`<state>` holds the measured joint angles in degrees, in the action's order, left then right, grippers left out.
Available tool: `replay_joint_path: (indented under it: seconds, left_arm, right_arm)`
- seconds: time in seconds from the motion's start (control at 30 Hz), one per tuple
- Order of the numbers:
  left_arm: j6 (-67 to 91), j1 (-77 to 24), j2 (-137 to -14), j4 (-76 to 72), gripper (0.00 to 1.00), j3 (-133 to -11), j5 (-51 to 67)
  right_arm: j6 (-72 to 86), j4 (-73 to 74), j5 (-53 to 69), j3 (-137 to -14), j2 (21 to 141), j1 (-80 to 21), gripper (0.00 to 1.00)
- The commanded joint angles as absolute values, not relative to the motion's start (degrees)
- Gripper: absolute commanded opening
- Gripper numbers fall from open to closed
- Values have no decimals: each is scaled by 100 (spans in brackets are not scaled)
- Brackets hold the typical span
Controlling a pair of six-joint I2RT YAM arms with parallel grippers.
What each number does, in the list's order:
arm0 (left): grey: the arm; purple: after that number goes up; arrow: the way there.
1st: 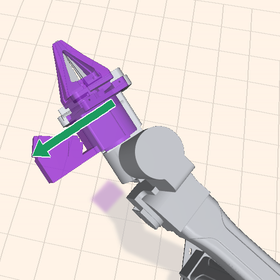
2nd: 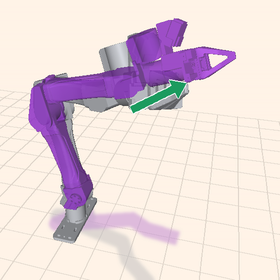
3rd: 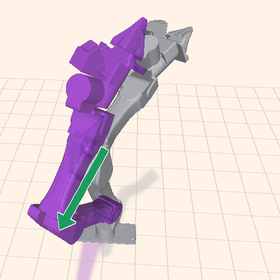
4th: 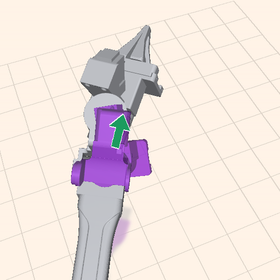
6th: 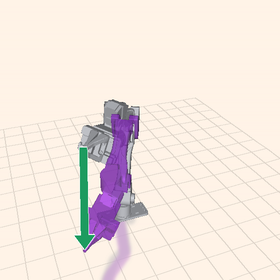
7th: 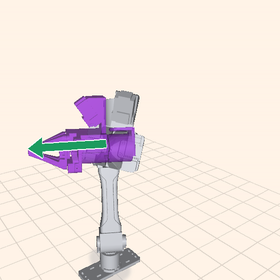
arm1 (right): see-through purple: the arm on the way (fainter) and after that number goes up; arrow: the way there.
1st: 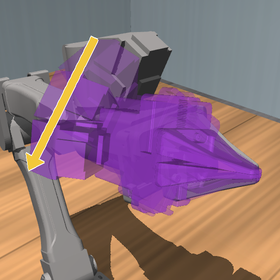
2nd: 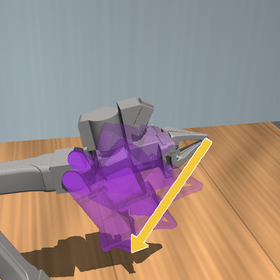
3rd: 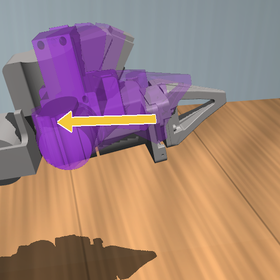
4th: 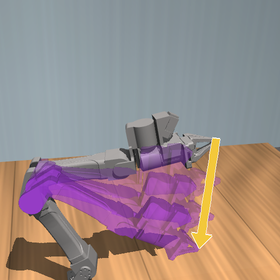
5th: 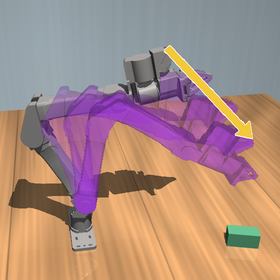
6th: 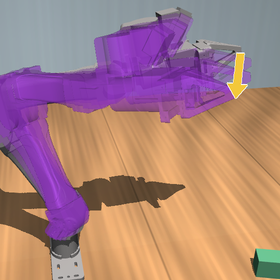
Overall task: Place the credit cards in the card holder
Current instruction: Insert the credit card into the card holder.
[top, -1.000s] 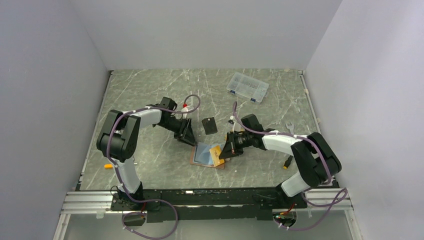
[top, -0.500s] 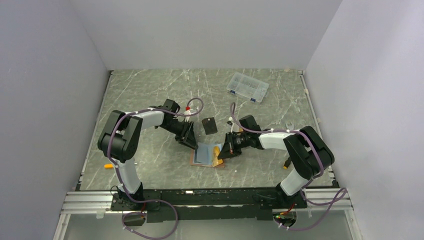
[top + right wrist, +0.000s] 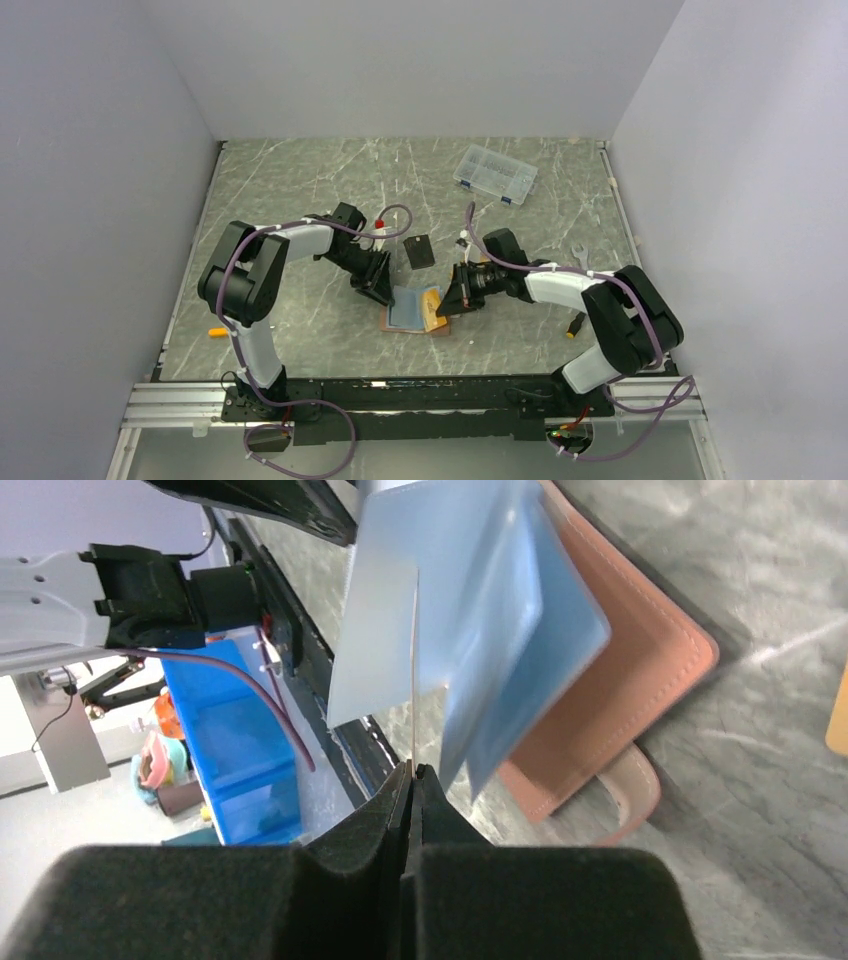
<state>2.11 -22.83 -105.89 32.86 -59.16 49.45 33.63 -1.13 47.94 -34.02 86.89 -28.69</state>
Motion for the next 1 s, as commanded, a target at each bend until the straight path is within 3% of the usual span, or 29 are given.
replay_joint_path:
  seconds: [0.0,0.33,0.53,0.7,0.77,0.97]
  left_arm:
    - [70,-2276,-10510,3390,40,-5933,4837]
    - [70,-2136,-10615,3497,36,-5996,4450]
    - [70,-2001,-10653,3394,37,-5934,4856]
    - [93,-1925,-10690,3170,41,-5797,5735]
    - [111,-1952,-10740,3104,54,-5733,5861]
    - [157,-2134,-10881,3155,55,-5723,5157]
  right_arm:
    - [3174,-86,4978,-3753,8601,-2870,0]
    - [3143,-320,5109,-4172,9434,-3020,0]
    - [3116,-388,5097,-4308,9803,-3127,0]
    - [3186,-558,5026,-4063,9948,-3124,0]
    - [3193,-615,4975,-3959,9984,-3128,0]
    - [3207,-773,4819,-3626,9981,-3095,0]
